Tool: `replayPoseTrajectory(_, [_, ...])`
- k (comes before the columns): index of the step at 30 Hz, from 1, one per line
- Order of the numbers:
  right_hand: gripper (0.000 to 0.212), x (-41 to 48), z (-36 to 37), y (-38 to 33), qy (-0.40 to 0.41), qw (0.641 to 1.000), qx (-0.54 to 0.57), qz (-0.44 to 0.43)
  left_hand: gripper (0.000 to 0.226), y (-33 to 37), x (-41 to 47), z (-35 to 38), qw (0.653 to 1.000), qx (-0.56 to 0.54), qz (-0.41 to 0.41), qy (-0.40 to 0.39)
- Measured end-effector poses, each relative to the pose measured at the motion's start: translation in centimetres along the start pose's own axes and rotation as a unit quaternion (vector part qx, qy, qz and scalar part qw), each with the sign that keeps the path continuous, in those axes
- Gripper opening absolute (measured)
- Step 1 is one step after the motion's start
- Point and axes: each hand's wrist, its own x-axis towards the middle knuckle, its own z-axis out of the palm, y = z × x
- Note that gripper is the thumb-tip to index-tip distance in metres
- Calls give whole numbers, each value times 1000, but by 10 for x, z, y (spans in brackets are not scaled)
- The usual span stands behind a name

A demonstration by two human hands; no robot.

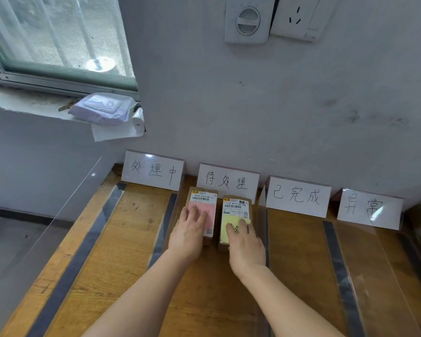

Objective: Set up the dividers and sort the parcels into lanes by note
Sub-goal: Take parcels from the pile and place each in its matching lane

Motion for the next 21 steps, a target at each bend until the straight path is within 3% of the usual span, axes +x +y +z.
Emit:
replayPoseTrajectory(7, [58, 6, 1, 2, 11, 1000, 0, 5, 69, 0, 5, -1, 999, 16, 14, 37])
replayPoseTrajectory(16, [62, 7, -7, -1, 3, 1000, 0, 8, 74, 3, 2, -8, 998, 47, 14, 28])
replayPoseTrajectory(21, [60, 2, -20, 1, 36, 999, 28, -16, 61, 6, 0, -22, 996, 71, 37, 39])
